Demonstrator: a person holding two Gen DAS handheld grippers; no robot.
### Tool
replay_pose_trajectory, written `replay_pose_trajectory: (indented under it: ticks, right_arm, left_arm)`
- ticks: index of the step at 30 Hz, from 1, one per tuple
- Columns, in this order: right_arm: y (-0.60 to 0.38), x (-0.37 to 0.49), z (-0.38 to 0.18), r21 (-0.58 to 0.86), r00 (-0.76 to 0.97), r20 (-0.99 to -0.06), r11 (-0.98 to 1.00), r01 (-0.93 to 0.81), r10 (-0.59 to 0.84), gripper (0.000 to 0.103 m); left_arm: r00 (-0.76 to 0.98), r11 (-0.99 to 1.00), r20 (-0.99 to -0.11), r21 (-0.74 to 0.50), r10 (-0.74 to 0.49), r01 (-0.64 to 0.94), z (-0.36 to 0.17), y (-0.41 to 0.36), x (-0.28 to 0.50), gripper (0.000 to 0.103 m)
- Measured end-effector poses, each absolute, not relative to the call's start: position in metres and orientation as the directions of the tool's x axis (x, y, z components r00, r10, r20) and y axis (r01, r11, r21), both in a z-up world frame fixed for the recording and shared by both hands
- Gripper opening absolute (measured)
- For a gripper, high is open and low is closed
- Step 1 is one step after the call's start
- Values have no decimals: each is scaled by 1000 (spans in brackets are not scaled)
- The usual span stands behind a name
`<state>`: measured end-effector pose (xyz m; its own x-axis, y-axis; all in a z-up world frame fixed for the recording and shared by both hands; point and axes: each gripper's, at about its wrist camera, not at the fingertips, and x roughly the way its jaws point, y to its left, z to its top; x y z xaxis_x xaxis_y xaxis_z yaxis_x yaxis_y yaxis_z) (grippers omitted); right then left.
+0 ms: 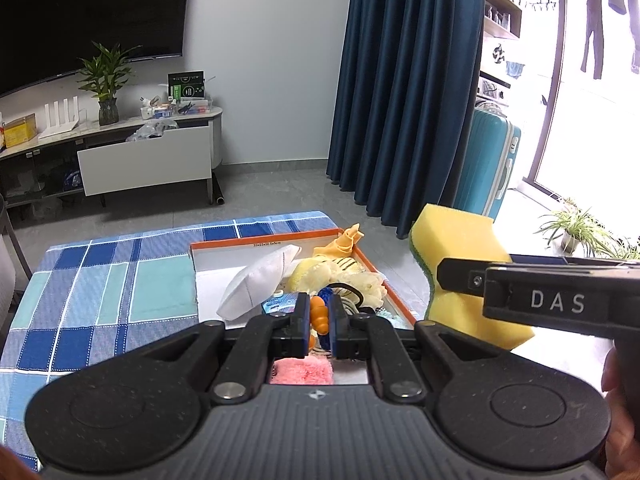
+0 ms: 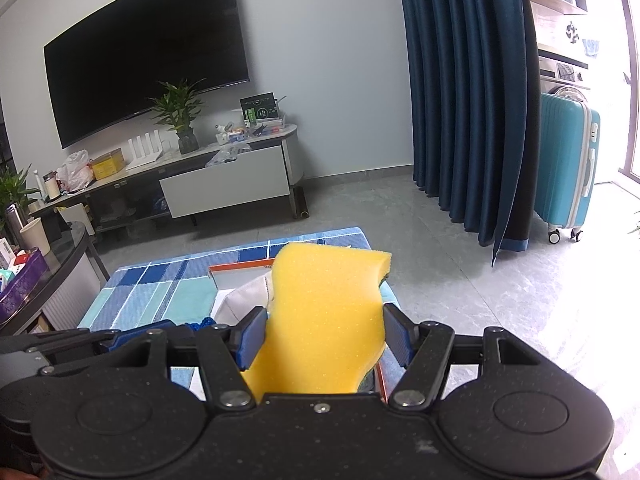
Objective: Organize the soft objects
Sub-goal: 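Carry the earplugs and yellow sponge in both tools over the white box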
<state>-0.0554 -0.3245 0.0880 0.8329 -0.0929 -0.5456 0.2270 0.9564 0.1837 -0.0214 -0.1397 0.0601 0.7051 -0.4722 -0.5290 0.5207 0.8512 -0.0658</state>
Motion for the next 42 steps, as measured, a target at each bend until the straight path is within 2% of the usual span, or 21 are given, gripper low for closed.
replay_pose_trajectory:
  ticks: [42]
  right_arm:
    - [-337,-23,72,202,797,-602,954,221,-57,77]
  left_arm:
    - [690,860,-568,-67,-450,506,56,-145,17,12]
